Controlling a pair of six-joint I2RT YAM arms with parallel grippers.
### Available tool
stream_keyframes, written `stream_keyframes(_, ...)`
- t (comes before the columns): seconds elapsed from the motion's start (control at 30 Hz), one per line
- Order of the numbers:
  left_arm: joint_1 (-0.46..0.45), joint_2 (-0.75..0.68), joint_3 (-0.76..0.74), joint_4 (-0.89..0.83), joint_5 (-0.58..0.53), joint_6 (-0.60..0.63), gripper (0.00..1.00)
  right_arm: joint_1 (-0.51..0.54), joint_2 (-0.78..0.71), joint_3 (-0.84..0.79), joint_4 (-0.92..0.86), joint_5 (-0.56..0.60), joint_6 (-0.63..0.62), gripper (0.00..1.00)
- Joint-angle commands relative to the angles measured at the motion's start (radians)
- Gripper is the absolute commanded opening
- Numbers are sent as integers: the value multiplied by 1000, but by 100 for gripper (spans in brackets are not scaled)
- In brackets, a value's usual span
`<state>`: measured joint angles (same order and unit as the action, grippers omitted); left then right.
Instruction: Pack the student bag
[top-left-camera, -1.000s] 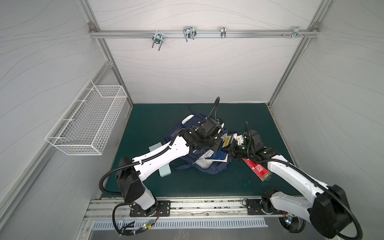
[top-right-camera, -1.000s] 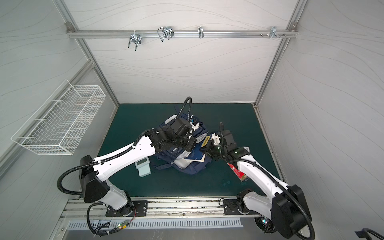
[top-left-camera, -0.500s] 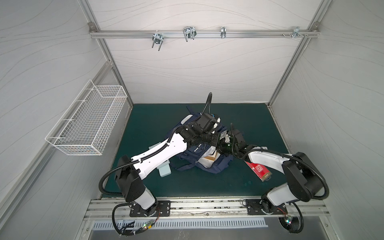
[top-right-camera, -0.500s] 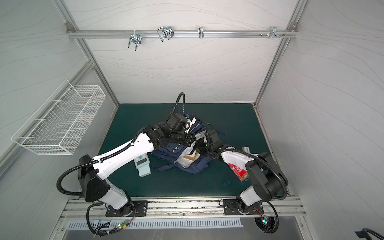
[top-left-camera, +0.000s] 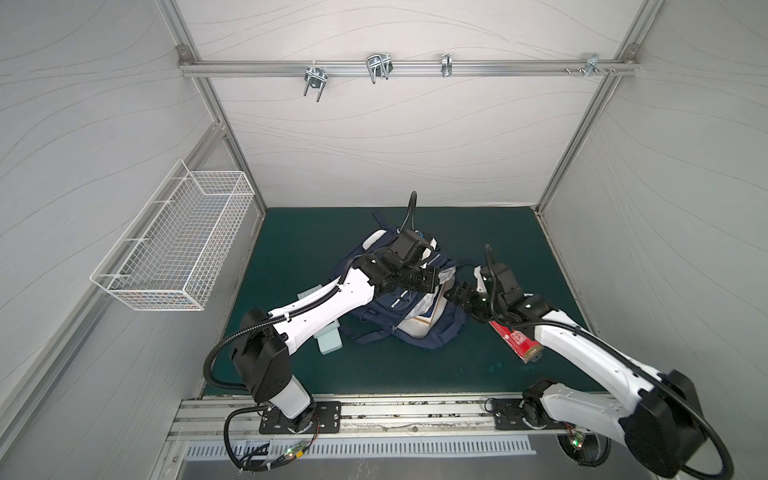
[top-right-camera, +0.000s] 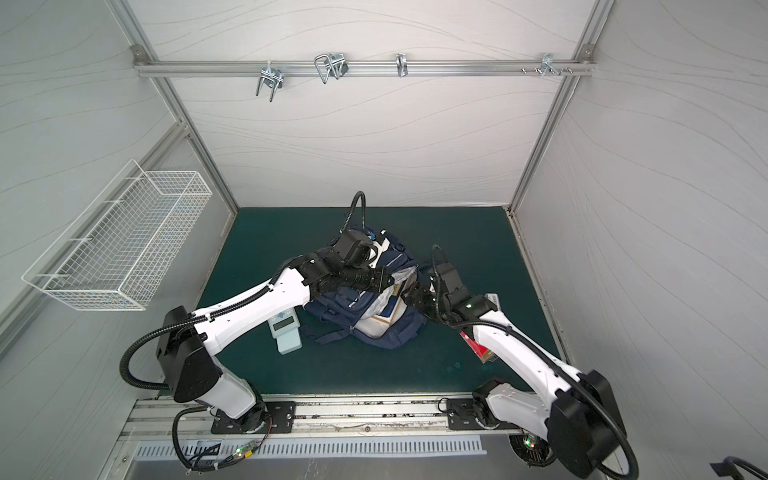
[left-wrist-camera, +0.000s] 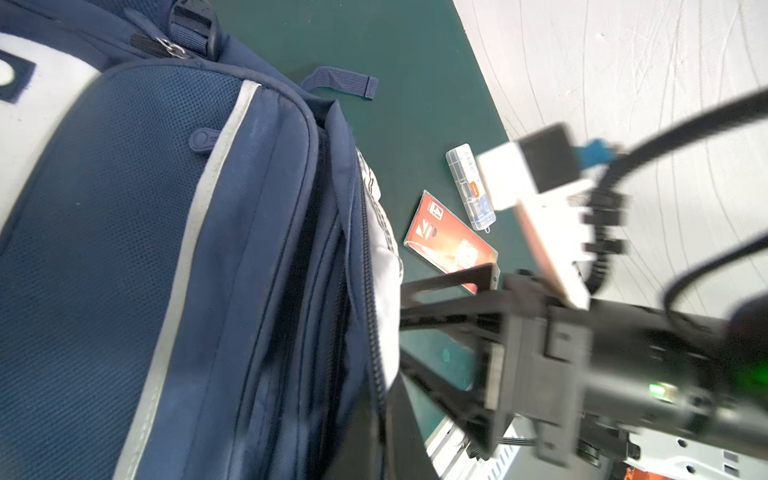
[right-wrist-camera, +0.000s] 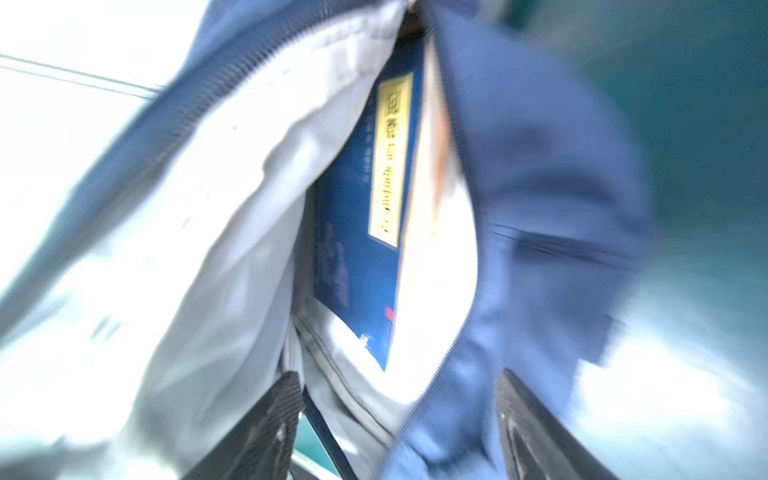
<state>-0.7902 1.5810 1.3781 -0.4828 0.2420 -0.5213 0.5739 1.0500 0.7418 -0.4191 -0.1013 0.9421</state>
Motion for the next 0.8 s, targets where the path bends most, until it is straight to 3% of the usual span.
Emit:
stream_keyframes(0.0, 20, -10, 14, 110, 13, -55, 37, -4, -90, 60, -296, 105, -104, 69)
stream_keyframes(0.2, 23, -120, -92, 126, -95, -92, 69, 152, -168, 132, -472, 271, -139, 62)
stream_keyframes(0.27, 24, -186, -146, 99, -179, -92, 70, 249, -164, 134, -479, 325, -114, 58)
stream_keyframes(0.37, 43, -293, -266, 26, -295, -137, 66, 438, -124, 129, -446, 431, -61, 51)
stream_keyframes(0.5, 140, -452, -498, -18, -218, -264, 57, 658, 26, 165, -383, 538, 17, 40)
stream_keyframes(0.63, 212, -607, -662, -28, -128, -329, 48, 778, 239, 263, -348, 553, 41, 32)
stream_keyframes(0.77, 274, -703, -731, -56, -88, -351, 41, 814, 442, 389, -319, 501, 7, 30)
